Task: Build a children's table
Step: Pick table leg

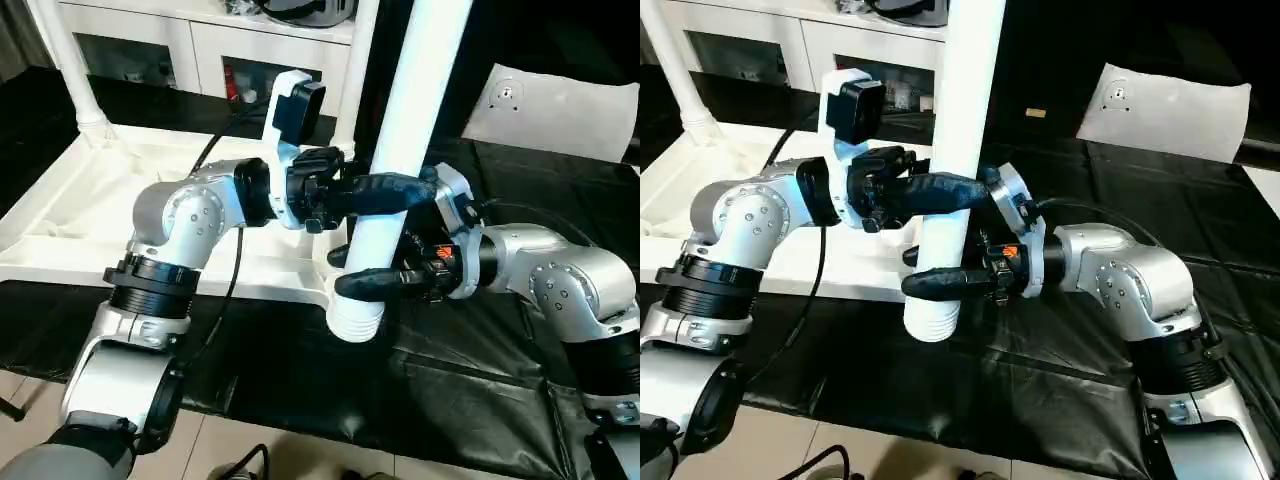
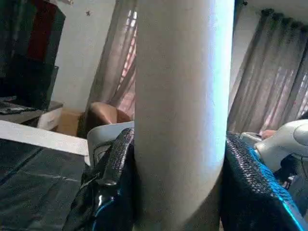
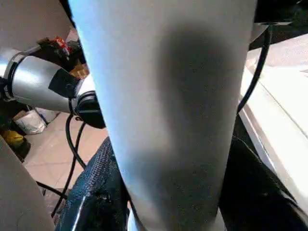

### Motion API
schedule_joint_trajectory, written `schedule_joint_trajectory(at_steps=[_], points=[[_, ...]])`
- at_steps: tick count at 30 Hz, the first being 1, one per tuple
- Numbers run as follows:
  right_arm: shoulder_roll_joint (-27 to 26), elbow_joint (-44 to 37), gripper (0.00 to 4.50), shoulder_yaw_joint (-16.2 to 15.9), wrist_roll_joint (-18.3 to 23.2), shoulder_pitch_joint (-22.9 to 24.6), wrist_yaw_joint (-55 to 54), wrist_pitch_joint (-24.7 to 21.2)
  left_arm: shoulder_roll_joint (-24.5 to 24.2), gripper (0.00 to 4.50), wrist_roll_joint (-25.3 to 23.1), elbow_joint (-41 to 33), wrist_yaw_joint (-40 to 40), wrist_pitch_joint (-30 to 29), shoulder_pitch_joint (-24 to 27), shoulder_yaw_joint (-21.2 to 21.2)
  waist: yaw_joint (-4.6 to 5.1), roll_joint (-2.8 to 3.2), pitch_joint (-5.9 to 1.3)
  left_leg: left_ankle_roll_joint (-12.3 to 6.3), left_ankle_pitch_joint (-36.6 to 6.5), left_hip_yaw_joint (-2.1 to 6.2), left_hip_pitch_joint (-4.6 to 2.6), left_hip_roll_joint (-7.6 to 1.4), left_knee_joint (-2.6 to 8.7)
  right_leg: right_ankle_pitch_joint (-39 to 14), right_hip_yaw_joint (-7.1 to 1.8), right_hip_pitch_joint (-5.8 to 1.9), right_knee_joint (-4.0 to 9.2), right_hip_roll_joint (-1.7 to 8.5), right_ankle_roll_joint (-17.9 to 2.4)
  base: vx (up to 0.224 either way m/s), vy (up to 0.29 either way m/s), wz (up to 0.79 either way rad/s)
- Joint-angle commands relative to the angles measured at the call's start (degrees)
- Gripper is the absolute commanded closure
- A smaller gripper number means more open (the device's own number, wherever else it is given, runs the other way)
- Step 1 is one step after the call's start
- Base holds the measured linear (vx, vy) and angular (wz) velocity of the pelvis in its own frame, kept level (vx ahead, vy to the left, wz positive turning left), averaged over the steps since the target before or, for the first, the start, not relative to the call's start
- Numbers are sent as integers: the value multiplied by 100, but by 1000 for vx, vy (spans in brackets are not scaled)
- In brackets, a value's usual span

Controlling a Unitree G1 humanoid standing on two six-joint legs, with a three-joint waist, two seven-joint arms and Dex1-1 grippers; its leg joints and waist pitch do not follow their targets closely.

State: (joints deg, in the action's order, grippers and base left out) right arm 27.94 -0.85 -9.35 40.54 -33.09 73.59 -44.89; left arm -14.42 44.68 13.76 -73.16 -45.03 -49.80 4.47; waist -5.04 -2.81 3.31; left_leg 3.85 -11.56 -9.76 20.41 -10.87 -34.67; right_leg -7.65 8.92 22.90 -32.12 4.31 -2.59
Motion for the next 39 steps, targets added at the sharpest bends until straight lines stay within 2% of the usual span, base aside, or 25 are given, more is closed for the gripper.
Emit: schedule_joint_trajectory(at_steps=[1, 4, 5, 6, 7, 9, 12, 13, 15, 17, 19, 20, 21, 22, 26, 27, 28, 29, 30, 32, 33, 34, 35, 37, 39], points=[[-10, -57, 252, -14, 75, 49, 79, -61, 32, 265, -460, -67, 341, 288, -162, 149, -7, -81, -447, -232, -398, 52, -25, -254, 337, -2494, -369, -386, 401, 495, -162, 0, 0, 0], [-29, -55, 253, -15, 69, 59, 57, -59, 54, 265, -404, -120, 369, 223, -148, 125, -4, -71, -455, -210, -401, 55, -25, -259, 332, -2517, -363, -388, 400, 497, -145, 0, 0, 0], [-38, -57, 253, -13, 71, 60, 46, -62, 73, 230, -363, -131, 413, 189, -146, 85, -1, -75, -448, -209, -413, 57, -24, -260, 335, -2518, -361, -386, 400, 493, -152, 0, 0, 0], [-76, -81, 254, 14, 88, 74, -8, -62, 132, 195, -274, -187, 554, 157, -119, -27, -12, 11, -449, -193, -438, 63, -35, -259, 333, -2497, -361, -383, 394, 499, -190, 0, 0, 0], [-107, -94, 254, 45, 111, 90, -52, -64, 179, 195, -166, -229, 645, 78, -91, -119, 6, -32, -459, -180, -453, 64, -28, -278, 329, -2413, -358, -387, 390, 493, -229, 0, 0, 0], [-156, -116, 254, 96, 148, 142, -124, -61, 281, 186, -8, -300, 788, 4, -24, -262, 3, -51, -454, -186, -489, 59, -24, -268, 325, -2422, -350, -392, 397, 499, -263, 0, 0, 0], [-228, -178, 259, 157, 198, 242, -229, -71, 454, 152, 183, -375, 1058, -40, 70, -488, -5, -46, -459, -200, -429, 61, -11, -267, 327, -2367, -352, -398, 395, 491, -286, 0, 0, 0], [-289, -232, 259, 197, 239, 314, -324, -90, 586, 149, 382, -419, 1266, -94, 136, -688, -9, 5, -464, -201, -419, 68, -14, -270, 325, -2306, -353, -400, 391, 481, -277, 0, 0, 0], [-356, -279, 259, 248, 284, 380, -427, -116, 706, 148, 587, -461, 1437, -151, 197, -865, -9, -11, -459, -190, -479, 63, -12, -267, 325, -2314, -344, -403, 405, 493, -325, 0, 0, 0], [-440, -331, 259, 315, 346, 454, -541, -150, 839, 112, 778, -561, 1592, -135, 285, -1025, -9, -10, -462, -189, -493, 66, -15, -259, 329, -2358, -338, -398, 416, 478, -296, 0, 0, 0], [-525, -364, 259, 374, 404, 512, -642, -168, 1000, 109, 996, -638, 1836, -139, 338, -1203, -8, 5, -462, -174, -525, 69, -7, -273, 325, -2364, -337, -409, 411, 485, -302, 0, 0, 0], [-718, -463, 259, 500, 526, 647, -881, -190, 1420, 105, 1571, -744, 2572, -112, 423, -1665, -6, 24, -463, -141, -593, 81, -11, -281, 321, -2345, -327, -406, 413, 484, -311, 0, 0, 0], [-813, -511, 259, 563, 585, 703, -1004, -191, 1591, 71, 1794, -780, 2882, -33, 451, -1856, -13, 30, -460, -130, -665, 73, -10, -276, 309, -2382, -318, -407, 440, 495, -366, 0, 0, 0], [-861, -539, 259, 597, 622, 731, -1072, -192, 1676, 64, 1900, -798, 3038, 15, 465, -1951, -8, 21, -464, -137, -671, 73, -2, -266, 308, -2397, -311, -411, 446, 487, -368, 0, 0, 0], [-1145, -711, 259, 824, 788, 935, -1543, -70, 2013, 70, 2122, -971, 3800, 403, 641, -2401, 2, -33, -447, -145, -720, 80, -6, -246, 320, -2724, -280, -399, 508, 460, -5, 0, 0, 0], [-1182, -743, 259, 856, 800, 965, -1607, -58, 2021, 70, 2123, -1020, 3883, 423, 681, -2441, 14, -21, -435, -140, -763, 70, -15, -215, 315, -2909, -259, -385, 550, 450, 121, 0, 0, 0], [-1253, -787, 259, 920, 755, 1014, -1770, 10, 2000, 72, 1976, -1120, 3994, 564, 758, -2498, 20, -62, -438, -135, -764, 65, -15, -211, 311, -2965, -258, -380, 556, 442, 203, 0, 0, 0], [-1308, -822, 259, 954, 593, 1053, -1972, 140, 1903, 72, 1706, -1223, 4117, 680, 849, -2526, 24, -71, -432, -108, -768, 76, -20, -218, 320, -3045, -255, -361, 567, 446, 328, 0, 0, 0], [-1346, -833, 259, 960, 402, 1072, -2142, 295, 1802, 72, 1429, -1297, 4201, 785, 923, -2518, 36, -40, -428, -58, -788, 91, -27, -223, 330, -3087, -246, -347, 576, 443, 452, 0, 0, 0], [-1428, -824, 259, 940, 24, 1089, -2474, 587, 1511, 72, 741, -1403, 4407, 940, 1095, -2311, 70, -65, -423, 3, -860, 91, -45, -202, 326, -3225, -229, -327, 595, 436, 658, 0, 0, 0], [-1517, -768, 259, 941, -215, 1075, -2748, 778, 1214, 72, 101, -1416, 4548, 1047, 1238, -2011, 89, -53, -409, 15, -917, 105, -59, -214, 347, -3282, -233, -300, 609, 435, 738, 0, 0, 0], [-1572, -747, 259, 944, -301, 1077, -2931, 845, 1030, 55, -237, -1429, 4679, 1113, 1334, -1811, 106, 14, -408, 55, -972, 130, -62, -216, 363, -3248, -233, -295, 599, 425, 794, 0, 0, 0], [-1569, -742, 259, 877, -460, 1077, -3048, 957, 828, 44, -594, -1421, 4837, 1183, 1415, -1580, 106, 14, -408, 55, -972, 130, -62, -216, 363, -3248, -233, -295, 599, 425, 794, 0, 0, 0], [-1557, -726, 259, 717, -764, 1089, -3208, 1154, 629, 38, -940, -1377, 5142, 1207, 1491, -1372, 126, 28, -435, 73, -1028, 137, -82, -238, 361, -3018, -250, -303, 561, 440, 707, 0, 0, 0], [-1554, -740, 259, 467, -1121, 1154, -3342, 1383, 465, 38, -1331, -1246, 5503, 1245, 1501, -1208, 141, 42, -435, 59, -1028, 148, -67, -269, 381, -2724, -273, -319, 517, 448, 526, 0, 0, 0]])
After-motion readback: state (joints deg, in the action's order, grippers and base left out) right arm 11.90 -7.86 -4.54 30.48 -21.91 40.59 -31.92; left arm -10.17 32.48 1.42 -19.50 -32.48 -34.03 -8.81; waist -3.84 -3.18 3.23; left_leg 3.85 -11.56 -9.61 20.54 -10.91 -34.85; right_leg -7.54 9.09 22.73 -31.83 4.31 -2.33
